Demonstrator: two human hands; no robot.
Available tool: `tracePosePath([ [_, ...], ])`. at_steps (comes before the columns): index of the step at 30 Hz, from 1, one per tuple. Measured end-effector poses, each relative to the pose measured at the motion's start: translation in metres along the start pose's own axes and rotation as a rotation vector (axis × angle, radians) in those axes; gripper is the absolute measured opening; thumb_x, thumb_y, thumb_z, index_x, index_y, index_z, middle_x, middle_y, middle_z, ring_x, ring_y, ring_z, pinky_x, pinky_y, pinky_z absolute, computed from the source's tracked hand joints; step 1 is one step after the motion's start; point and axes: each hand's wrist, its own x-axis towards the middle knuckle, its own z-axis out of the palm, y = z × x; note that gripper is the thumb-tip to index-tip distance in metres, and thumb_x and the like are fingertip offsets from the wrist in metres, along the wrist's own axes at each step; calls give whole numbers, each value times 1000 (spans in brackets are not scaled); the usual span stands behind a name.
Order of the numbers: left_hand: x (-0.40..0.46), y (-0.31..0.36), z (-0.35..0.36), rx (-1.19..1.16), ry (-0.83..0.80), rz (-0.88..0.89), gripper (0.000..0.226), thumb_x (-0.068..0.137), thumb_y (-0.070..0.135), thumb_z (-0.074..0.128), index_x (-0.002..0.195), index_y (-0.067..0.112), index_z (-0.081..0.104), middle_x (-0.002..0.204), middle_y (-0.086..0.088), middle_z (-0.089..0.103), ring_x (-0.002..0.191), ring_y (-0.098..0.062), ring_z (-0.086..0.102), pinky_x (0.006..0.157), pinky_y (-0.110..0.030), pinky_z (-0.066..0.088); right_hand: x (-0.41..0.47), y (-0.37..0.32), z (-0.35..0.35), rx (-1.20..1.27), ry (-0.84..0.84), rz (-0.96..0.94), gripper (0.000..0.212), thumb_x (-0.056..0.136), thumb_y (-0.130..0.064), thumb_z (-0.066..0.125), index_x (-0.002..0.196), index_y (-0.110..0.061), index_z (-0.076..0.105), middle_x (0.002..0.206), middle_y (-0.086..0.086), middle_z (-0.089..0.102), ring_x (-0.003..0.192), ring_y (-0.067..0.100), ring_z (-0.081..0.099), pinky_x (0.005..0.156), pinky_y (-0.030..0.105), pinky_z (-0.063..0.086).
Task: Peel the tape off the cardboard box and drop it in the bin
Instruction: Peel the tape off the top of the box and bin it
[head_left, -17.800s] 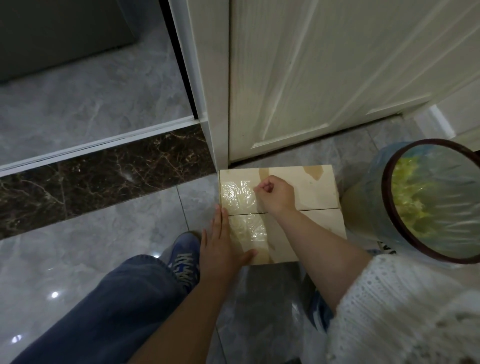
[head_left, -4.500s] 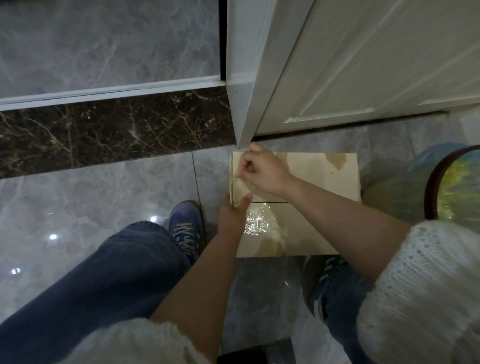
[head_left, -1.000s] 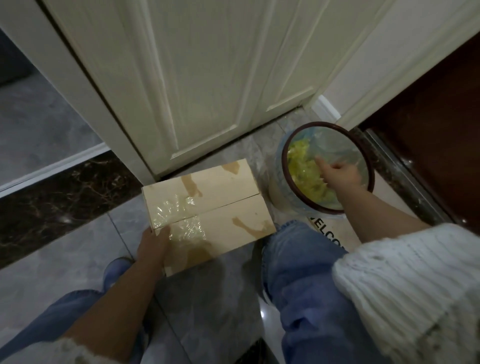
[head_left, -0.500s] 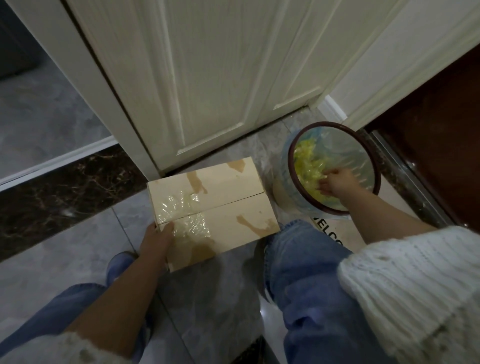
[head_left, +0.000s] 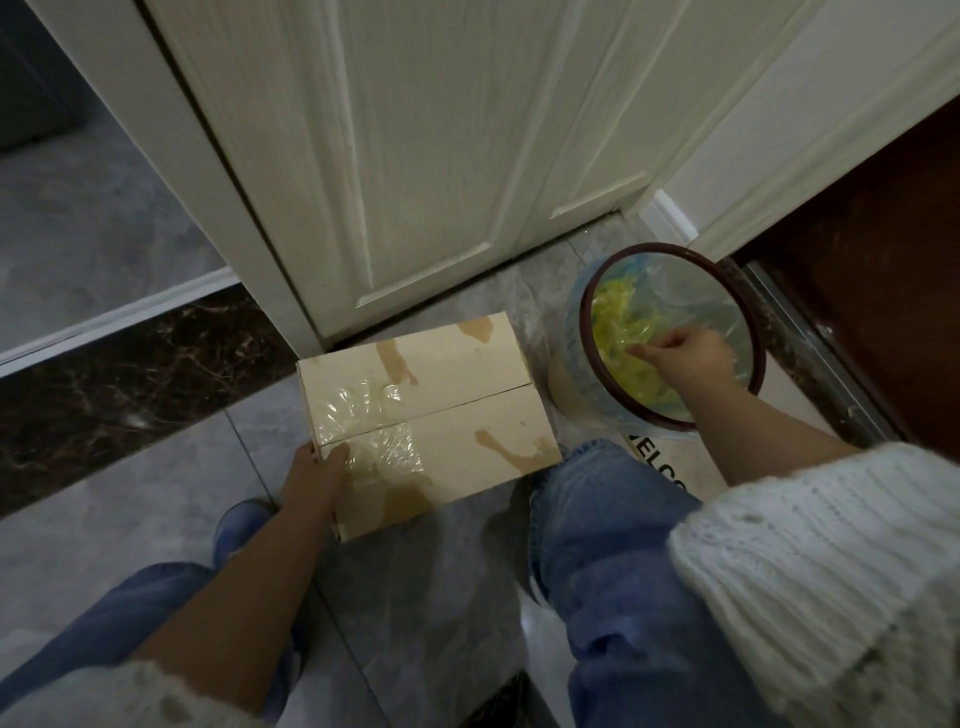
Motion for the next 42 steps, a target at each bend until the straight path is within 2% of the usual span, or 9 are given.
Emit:
tracePosePath([
  [4, 4, -3, -2, -3, -5, -4, 50, 104, 26, 53, 149, 7, 42, 144, -23, 50, 128, -42, 51, 106, -48, 42, 4, -1, 5, 164, -44, 46, 28, 91, -38, 62, 94, -14, 76, 90, 5, 73, 85, 24, 65, 83, 39, 53],
  [11, 4, -2, -2, 15, 0, -9, 49, 104, 26, 53, 148, 6, 42, 144, -24, 50, 127, -43, 50, 107, -51, 43, 3, 5, 5, 132, -101, -65, 16, 85, -2, 73, 98, -12, 71, 85, 3, 69, 85, 17, 64, 82, 29, 53],
  [18, 7, -3, -1, 7, -4, -14, 50, 105, 27, 53, 149, 8, 41, 144, -23, 50, 127, -43, 50, 106, -50, 42, -1, -5, -1, 14, 42, -59, 28, 77, -31, 85, 91, -13, 68, 84, 1, 64, 80, 16, 58, 77, 26, 42],
  [25, 9, -5, -1, 7, -14, -6, 48, 104, 28, 53, 146, 7, 44, 138, -20, 53, 120, -39, 53, 102, -48, 43, 0, -2, 2, -34, 55, -70, 21, 90, -28, 64, 103, -16, 76, 106, 14, 72, 113, 34, 61, 102, 40, 49],
  [29, 10, -4, -1, -37, -27, -7, 38, 102, 27, 58, 135, 9, 51, 120, -9, 59, 105, -32, 56, 97, -43, 47, -6, -12, -2, -24, 103, -131, 25, 93, -20, 59, 115, -16, 71, 108, 12, 70, 102, 29, 63, 91, 36, 51],
  [31, 10, -5, -3, -24, -45, 15, 32, 103, 28, 57, 130, 11, 51, 111, -8, 60, 103, -29, 53, 92, -41, 45, -12, -25, -1, 12, 133, -199, 29, 94, -16, 58, 122, -16, 67, 103, 8, 66, 93, 21, 59, 83, 30, 49],
  [36, 12, -8, -1, -56, -7, -20, 56, 96, 35, 68, 143, 12, 47, 132, -11, 60, 119, -33, 59, 98, -40, 46, -40, -77, 21, 196, 114, -645, 27, 89, -12, 55, 111, -20, 68, 91, 0, 60, 78, 15, 58, 74, 34, 52],
  [39, 11, -10, 0, 7, 19, 48, 69, 94, 32, 71, 152, 14, 36, 145, -14, 53, 130, -35, 53, 105, -44, 44, -67, -108, 51, 116, -64, -939, 13, 85, -13, 61, 95, -14, 70, 92, 5, 62, 77, 17, 60, 70, 30, 51],
  [42, 5, -11, -6, 260, 105, 291, 90, 95, 26, 70, 163, 18, 12, 169, -10, 18, 150, -32, 28, 116, -50, 32, -99, -118, 98, -67, -417, -1059, 13, 86, -5, 65, 97, -10, 70, 93, 2, 62, 79, 18, 62, 72, 25, 47],
])
